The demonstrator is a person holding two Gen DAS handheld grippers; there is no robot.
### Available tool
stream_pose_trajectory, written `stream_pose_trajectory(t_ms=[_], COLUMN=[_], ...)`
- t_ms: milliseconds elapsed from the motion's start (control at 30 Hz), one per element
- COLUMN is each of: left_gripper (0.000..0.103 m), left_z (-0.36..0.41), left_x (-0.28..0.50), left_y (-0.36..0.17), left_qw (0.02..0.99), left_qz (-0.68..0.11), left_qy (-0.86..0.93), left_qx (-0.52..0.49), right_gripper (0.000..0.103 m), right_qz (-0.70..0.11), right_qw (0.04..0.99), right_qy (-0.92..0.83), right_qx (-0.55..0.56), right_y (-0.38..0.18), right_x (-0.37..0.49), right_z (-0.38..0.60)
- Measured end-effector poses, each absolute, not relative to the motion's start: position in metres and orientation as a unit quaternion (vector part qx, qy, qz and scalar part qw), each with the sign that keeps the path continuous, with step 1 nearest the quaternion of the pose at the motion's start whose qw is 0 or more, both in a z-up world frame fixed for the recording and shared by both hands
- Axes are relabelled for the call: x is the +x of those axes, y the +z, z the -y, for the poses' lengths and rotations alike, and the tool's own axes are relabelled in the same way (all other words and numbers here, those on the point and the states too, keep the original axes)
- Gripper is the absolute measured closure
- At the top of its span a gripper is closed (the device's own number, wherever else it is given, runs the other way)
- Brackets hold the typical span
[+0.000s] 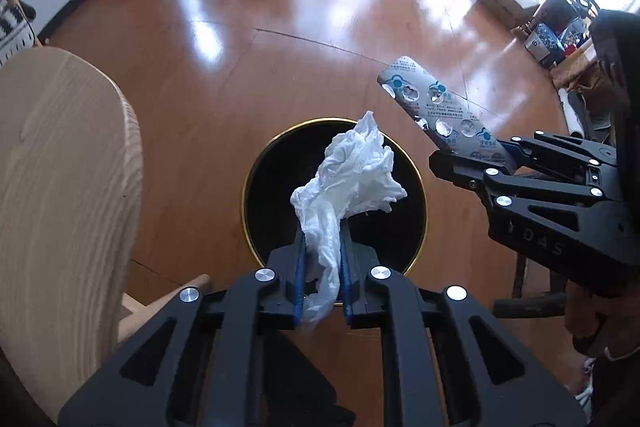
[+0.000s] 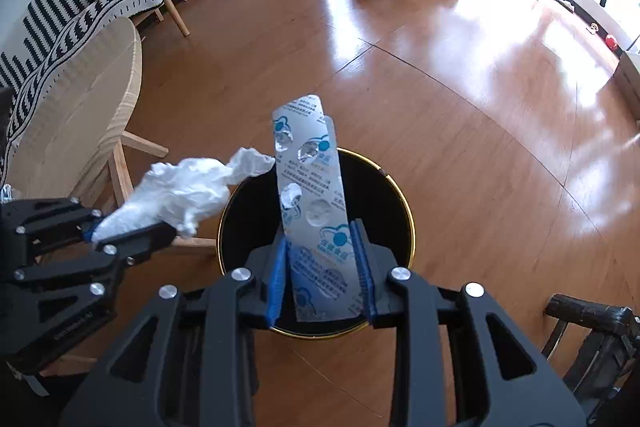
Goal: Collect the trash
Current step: 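Carry tissue and blister pack over the black bin and open both tools, then grasp the red box with the left tool while the right tool grasps the foil snack wrapper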
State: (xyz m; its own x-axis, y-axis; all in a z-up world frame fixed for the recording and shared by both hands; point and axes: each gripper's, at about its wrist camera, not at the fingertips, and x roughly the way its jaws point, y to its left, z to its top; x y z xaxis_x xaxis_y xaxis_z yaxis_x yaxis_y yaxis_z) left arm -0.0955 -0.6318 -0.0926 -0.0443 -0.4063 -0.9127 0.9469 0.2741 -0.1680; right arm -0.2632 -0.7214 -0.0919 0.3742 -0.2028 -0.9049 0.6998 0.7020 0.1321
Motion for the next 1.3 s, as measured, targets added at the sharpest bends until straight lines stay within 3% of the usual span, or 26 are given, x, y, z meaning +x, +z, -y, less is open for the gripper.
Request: stream_pose_trajectory(t_ms=[33,67,100,133,167,333,433,500,767,1000,1200,1300], left_gripper=[0.087,0.073,0.061,0.036,0.027,0.026,0.024,0.017,0.007,0.007,0.007,0.007], left_z=[0.634,0.635,0.633,0.632,0.632,0.618,0.588,0.558,0.321,0.114,0.071,0.066], left_x=[-0.095,-0.094,-0.093,-0.093,-0.094,-0.094,-0.09,-0.081,-0.04,0.001,0.027,0.022], left_y=[-0.095,-0.097,-0.099,-0.1,-0.1,-0.098,-0.062,-0.03,0.081,0.092,0.068,0.046], left_qw=[0.632,0.632,0.632,0.636,0.639,0.649,0.67,0.691,0.821,0.91,0.919,0.912], left_qz=[-0.487,-0.488,-0.488,-0.484,-0.48,-0.477,-0.457,-0.437,-0.375,-0.34,-0.335,-0.346], left_qy=[-0.536,-0.535,-0.535,-0.534,-0.535,-0.527,-0.529,-0.53,-0.389,-0.192,-0.159,-0.175], left_qx=[0.277,0.277,0.277,0.277,0.274,0.272,0.249,0.225,0.184,0.137,0.134,0.134], right_gripper=[0.066,0.048,0.04,0.035,0.035,0.032,0.023,0.023,0.007,0.007,0.007,0.007], right_qz=[-0.482,-0.483,-0.482,-0.48,-0.481,-0.471,-0.457,-0.443,-0.387,-0.4,-0.414,-0.441], right_qw=[0.786,0.784,0.785,0.785,0.784,0.786,0.803,0.82,0.898,0.912,0.902,0.893], right_qy=[-0.286,-0.287,-0.29,-0.295,-0.299,-0.314,-0.315,-0.306,-0.177,-0.029,0.004,-0.026], right_qx=[0.261,0.262,0.26,0.256,0.254,0.25,0.217,0.195,0.113,0.092,0.123,0.082], right_y=[-0.092,-0.091,-0.087,-0.085,-0.082,-0.053,-0.015,0.019,0.135,0.116,0.066,0.03], right_x=[-0.262,-0.262,-0.263,-0.264,-0.265,-0.272,-0.266,-0.255,-0.147,-0.016,0.037,0.045], right_z=[0.724,0.724,0.723,0.723,0.721,0.706,0.684,0.66,0.503,0.355,0.307,0.301])
